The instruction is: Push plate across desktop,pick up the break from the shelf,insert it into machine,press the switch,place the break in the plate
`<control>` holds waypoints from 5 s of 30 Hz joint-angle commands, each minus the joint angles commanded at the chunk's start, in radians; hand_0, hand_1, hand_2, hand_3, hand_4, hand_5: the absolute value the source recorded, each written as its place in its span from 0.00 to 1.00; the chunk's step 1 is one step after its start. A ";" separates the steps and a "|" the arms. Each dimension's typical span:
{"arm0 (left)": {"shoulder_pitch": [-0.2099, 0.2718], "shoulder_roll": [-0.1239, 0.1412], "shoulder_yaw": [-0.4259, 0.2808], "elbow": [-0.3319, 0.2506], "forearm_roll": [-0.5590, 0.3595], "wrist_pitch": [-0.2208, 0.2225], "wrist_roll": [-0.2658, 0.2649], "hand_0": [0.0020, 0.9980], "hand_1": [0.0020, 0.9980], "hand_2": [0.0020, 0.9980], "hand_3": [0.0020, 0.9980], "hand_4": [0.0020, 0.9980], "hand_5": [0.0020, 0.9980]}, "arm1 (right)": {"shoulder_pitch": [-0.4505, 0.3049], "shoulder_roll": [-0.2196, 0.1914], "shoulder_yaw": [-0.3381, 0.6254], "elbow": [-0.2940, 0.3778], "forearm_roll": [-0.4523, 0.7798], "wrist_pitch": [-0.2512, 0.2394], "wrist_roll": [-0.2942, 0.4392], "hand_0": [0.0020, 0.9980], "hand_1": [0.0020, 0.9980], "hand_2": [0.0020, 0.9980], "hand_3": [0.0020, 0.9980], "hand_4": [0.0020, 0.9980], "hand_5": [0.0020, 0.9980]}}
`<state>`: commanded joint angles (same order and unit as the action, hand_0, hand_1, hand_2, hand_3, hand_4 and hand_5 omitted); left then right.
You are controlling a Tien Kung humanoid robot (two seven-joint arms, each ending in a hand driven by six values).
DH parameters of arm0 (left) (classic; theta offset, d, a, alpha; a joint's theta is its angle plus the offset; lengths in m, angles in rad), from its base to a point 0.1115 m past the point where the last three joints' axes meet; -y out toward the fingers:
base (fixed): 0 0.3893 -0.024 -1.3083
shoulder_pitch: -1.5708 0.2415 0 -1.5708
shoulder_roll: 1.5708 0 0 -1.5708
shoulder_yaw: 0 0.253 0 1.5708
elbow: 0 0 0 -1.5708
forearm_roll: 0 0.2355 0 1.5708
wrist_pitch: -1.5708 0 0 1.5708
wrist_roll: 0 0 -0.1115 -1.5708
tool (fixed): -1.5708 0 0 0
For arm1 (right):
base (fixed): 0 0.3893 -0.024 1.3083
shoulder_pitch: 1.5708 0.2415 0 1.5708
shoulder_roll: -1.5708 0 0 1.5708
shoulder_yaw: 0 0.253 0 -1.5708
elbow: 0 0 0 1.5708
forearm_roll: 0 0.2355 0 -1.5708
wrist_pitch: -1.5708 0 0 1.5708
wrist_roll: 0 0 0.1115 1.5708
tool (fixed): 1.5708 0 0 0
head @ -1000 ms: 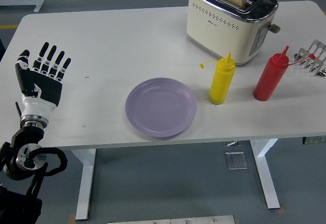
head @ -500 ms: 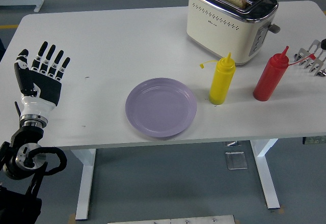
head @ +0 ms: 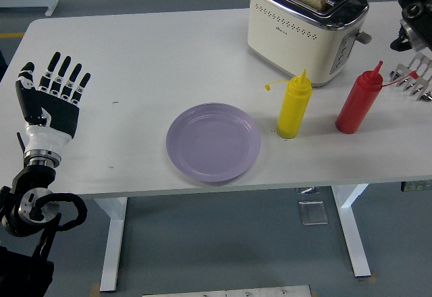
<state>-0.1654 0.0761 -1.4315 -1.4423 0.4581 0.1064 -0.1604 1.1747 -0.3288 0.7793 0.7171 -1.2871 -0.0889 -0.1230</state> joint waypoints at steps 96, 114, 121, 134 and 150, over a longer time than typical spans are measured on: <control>0.002 -0.002 0.017 0.008 0.001 0.001 -0.002 0.85 0.87 0.88 0.78 0.54 1.00 | 0.239 0.265 -0.354 -0.417 -0.339 -0.085 -0.074 0.23 0.33 0.44 0.51 0.36 0.03; 0.007 0.002 0.017 0.007 0.001 0.002 -0.002 0.85 0.86 0.88 0.78 0.54 1.00 | 0.223 0.114 -0.017 -0.125 -0.563 -0.094 -0.098 0.23 0.32 0.42 0.50 0.29 0.04; 0.008 0.002 0.013 0.006 0.002 0.002 -0.002 0.85 0.86 0.88 0.78 0.54 1.00 | 0.203 0.043 0.010 0.051 -0.488 0.005 -0.117 0.23 0.32 0.42 0.49 0.28 0.04; 0.005 -0.002 0.010 0.007 0.003 0.001 -0.002 0.85 0.87 0.88 0.78 0.54 1.00 | 0.182 -0.011 -0.154 0.371 -0.264 0.201 -0.180 0.23 0.32 0.42 0.49 0.25 0.05; 0.000 -0.006 0.007 0.009 0.004 0.001 -0.001 0.86 0.87 0.88 0.78 0.54 1.00 | 0.149 0.023 -0.392 0.525 0.076 0.315 -0.227 0.23 0.31 0.41 0.49 0.22 0.05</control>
<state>-0.1655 0.0705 -1.4245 -1.4335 0.4618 0.1075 -0.1616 1.3238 -0.3055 0.3873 1.2420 -1.2109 0.2263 -0.3503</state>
